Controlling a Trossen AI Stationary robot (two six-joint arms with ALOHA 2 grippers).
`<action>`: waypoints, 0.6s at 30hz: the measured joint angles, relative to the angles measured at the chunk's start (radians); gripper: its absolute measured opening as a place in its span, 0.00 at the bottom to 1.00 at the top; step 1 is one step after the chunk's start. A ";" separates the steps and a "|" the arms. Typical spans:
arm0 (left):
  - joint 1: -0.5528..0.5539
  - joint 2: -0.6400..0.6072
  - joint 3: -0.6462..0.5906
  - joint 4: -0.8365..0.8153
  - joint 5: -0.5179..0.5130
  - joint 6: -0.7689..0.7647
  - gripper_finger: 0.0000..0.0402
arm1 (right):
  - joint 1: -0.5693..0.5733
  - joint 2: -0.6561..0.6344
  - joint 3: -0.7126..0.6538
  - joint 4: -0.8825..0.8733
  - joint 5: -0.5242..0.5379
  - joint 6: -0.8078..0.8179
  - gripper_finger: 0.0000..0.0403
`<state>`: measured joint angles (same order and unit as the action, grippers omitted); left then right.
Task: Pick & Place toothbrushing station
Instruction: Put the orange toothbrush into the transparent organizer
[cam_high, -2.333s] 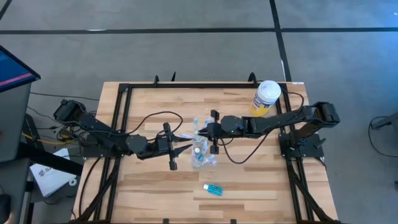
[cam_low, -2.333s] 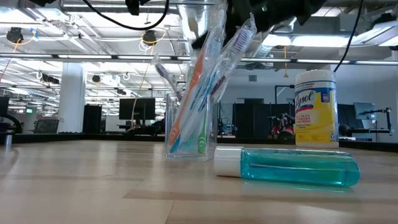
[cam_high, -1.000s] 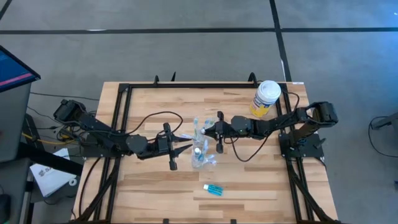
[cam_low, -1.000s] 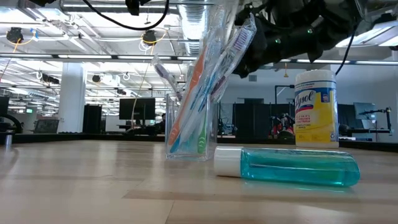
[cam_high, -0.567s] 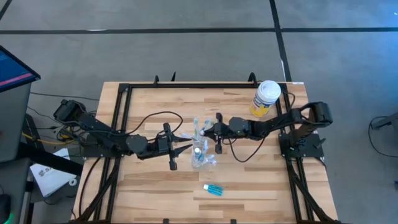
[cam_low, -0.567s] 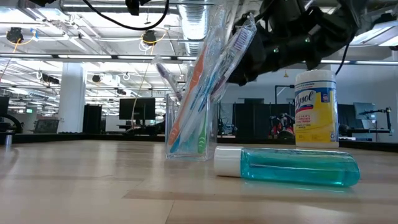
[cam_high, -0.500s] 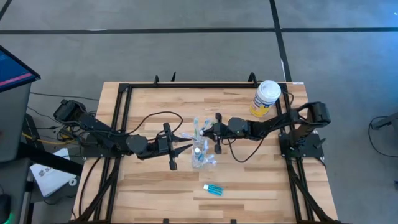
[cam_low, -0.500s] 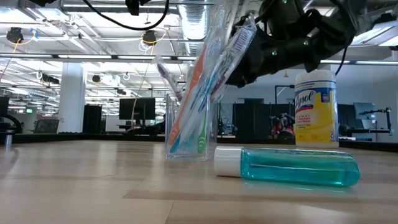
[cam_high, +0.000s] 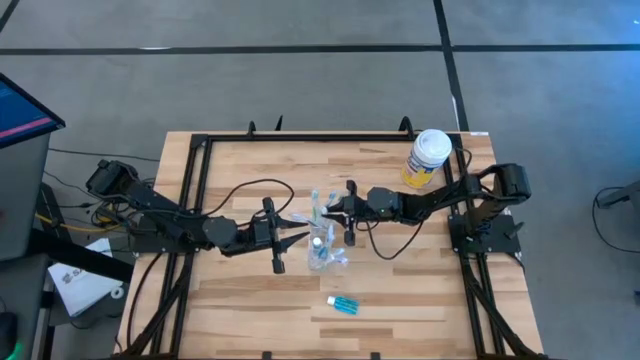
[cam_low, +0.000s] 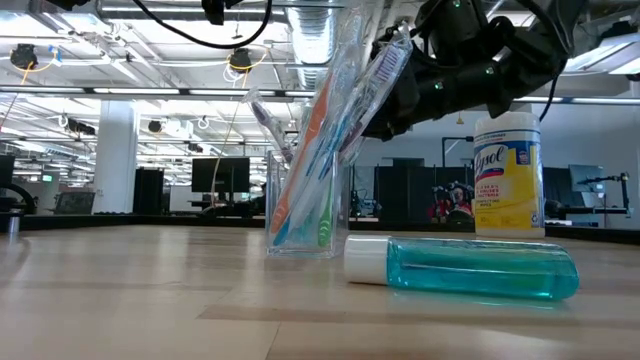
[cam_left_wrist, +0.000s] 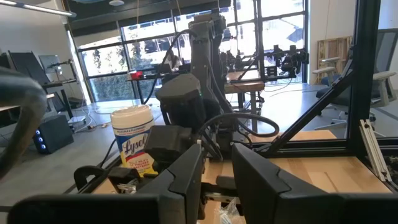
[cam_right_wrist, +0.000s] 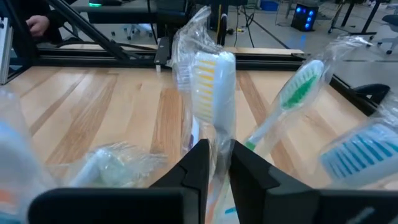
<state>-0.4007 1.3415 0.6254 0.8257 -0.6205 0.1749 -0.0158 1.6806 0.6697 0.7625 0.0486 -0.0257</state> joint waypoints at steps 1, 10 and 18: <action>0.000 0.000 0.000 0.000 0.000 0.000 0.21 | 0.000 0.000 0.000 0.000 0.000 0.000 0.12; 0.000 0.000 0.000 0.000 0.000 0.000 0.21 | 0.002 0.000 0.000 0.001 0.000 -0.016 0.12; 0.000 0.000 0.000 0.000 0.000 0.000 0.21 | 0.008 0.000 0.000 0.001 0.000 -0.030 0.15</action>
<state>-0.4007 1.3418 0.6254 0.8257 -0.6205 0.1749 -0.0078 1.6806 0.6697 0.7635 0.0486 -0.0558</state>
